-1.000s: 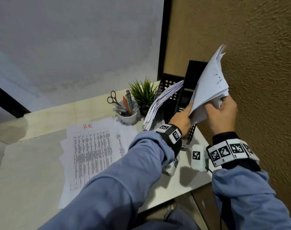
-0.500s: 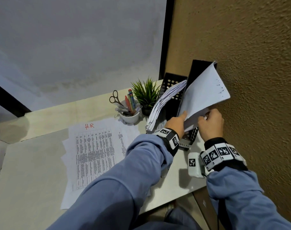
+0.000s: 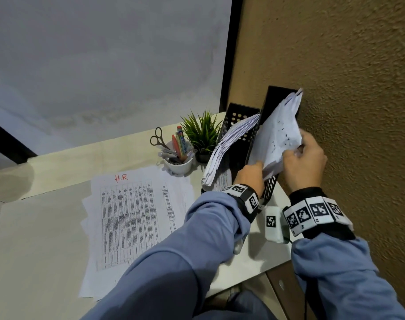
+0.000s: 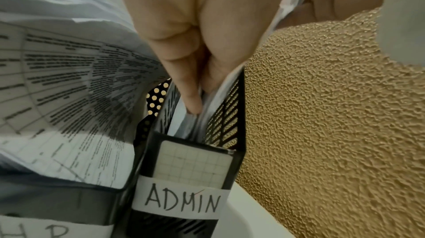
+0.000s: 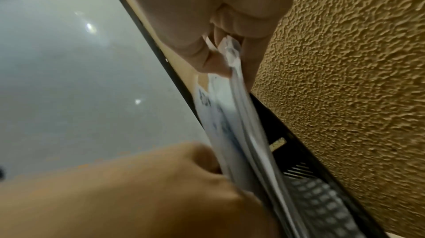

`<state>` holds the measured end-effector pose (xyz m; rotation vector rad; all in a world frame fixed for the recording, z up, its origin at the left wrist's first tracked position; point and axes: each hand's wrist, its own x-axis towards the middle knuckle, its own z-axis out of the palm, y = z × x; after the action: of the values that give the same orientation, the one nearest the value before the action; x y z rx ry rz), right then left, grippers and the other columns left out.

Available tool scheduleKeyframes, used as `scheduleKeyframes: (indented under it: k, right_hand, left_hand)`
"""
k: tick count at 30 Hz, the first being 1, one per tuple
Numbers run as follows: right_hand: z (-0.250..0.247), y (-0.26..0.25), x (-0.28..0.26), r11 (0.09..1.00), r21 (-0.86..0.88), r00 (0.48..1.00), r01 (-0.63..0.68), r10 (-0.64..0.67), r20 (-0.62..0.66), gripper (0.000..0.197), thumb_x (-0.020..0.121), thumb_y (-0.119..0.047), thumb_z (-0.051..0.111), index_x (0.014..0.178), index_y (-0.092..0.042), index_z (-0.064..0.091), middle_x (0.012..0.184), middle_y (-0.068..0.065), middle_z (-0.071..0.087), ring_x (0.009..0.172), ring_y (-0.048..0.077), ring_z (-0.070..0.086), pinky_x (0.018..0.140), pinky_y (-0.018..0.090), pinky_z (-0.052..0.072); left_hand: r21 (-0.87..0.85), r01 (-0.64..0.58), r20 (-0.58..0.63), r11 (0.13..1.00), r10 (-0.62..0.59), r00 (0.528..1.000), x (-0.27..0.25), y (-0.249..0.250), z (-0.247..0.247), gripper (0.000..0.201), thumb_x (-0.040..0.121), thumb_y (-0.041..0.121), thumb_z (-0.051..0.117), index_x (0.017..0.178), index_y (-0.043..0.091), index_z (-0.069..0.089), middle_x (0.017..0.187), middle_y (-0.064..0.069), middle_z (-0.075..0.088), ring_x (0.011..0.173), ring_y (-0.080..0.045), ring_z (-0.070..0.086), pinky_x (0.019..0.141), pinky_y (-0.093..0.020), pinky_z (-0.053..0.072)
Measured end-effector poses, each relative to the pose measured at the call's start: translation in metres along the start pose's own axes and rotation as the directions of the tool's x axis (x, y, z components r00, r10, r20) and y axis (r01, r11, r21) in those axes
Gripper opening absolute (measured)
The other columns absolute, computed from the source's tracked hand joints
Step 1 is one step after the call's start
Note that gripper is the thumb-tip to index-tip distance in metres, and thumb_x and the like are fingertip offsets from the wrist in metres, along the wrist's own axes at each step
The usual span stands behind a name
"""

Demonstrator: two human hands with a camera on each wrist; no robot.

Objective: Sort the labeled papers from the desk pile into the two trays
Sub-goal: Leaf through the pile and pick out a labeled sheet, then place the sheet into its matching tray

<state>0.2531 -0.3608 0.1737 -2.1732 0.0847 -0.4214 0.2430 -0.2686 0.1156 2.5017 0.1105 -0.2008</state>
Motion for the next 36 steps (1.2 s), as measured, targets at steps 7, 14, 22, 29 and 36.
scheduleKeyframes:
  k: [7, 14, 22, 29, 36]
  right_hand:
    - [0.011, 0.015, -0.004, 0.995, -0.051, 0.984, -0.086, 0.093, 0.151, 0.059, 0.081, 0.004, 0.048, 0.138, -0.012, 0.046, 0.132, 0.014, 0.056, 0.121, 0.029, 0.052, 0.098, 0.029, 0.039]
    - [0.034, -0.029, -0.043, 0.924, 0.119, 0.929, 0.362, -0.349, -0.12, 0.057, 0.069, 0.014, 0.04, 0.121, -0.001, 0.058, 0.121, 0.021, 0.05, 0.117, 0.031, 0.048, 0.099, 0.02, 0.037]
    - [0.143, -0.018, -0.148, 0.968, 0.212, 0.798, 0.131, -0.23, 0.558, 0.037, 0.082, 0.01, 0.048, 0.111, -0.006, 0.063, 0.105, 0.003, 0.059, 0.088, 0.017, 0.055, 0.084, 0.03, 0.05]
    - [0.197, 0.012, -0.188, 0.963, -0.249, 0.524, -0.106, 0.267, 0.809, 0.044, 0.087, -0.002, 0.052, 0.13, 0.0, 0.048, 0.132, 0.016, 0.051, 0.119, 0.029, 0.05, 0.096, 0.028, 0.039]
    - [0.214, 0.012, -0.199, 0.914, -0.286, 0.447, -0.287, 0.391, 0.804, 0.06, 0.083, -0.003, 0.057, 0.14, -0.007, 0.04, 0.129, 0.011, 0.052, 0.104, 0.023, 0.055, 0.076, 0.02, 0.042]
  left_hand:
    - [-0.305, -0.068, -0.054, 0.95, 0.054, 0.997, -0.023, -0.033, -0.023, 0.049, 0.085, 0.005, 0.05, 0.134, 0.013, 0.047, 0.118, -0.011, 0.063, 0.093, -0.028, 0.063, 0.086, -0.037, 0.053]
    - [-0.6, 0.058, -0.221, 0.798, -0.235, 0.947, -0.11, -0.148, -0.057, 0.011, 0.088, 0.014, 0.059, 0.092, 0.019, 0.068, 0.085, -0.003, 0.071, 0.071, -0.013, 0.066, 0.07, -0.024, 0.055]
    - [-0.237, 0.77, -0.214, 0.593, -0.805, 0.554, -0.177, -0.307, -0.05, 0.043, 0.087, 0.016, 0.056, 0.125, 0.0, 0.046, 0.127, -0.019, 0.048, 0.115, -0.035, 0.048, 0.095, -0.04, 0.042]
    - [-0.284, 0.818, -0.216, 0.5, -0.865, 0.453, -0.186, -0.323, -0.046, 0.058, 0.085, 0.027, 0.064, 0.13, 0.0, 0.039, 0.129, -0.02, 0.044, 0.119, -0.038, 0.044, 0.093, -0.043, 0.041]
    - [-0.426, 0.771, -0.142, 0.474, -0.876, 0.46, -0.186, -0.33, -0.043, 0.063, 0.084, 0.024, 0.066, 0.135, 0.002, 0.038, 0.129, -0.021, 0.051, 0.117, -0.036, 0.051, 0.093, -0.039, 0.044]
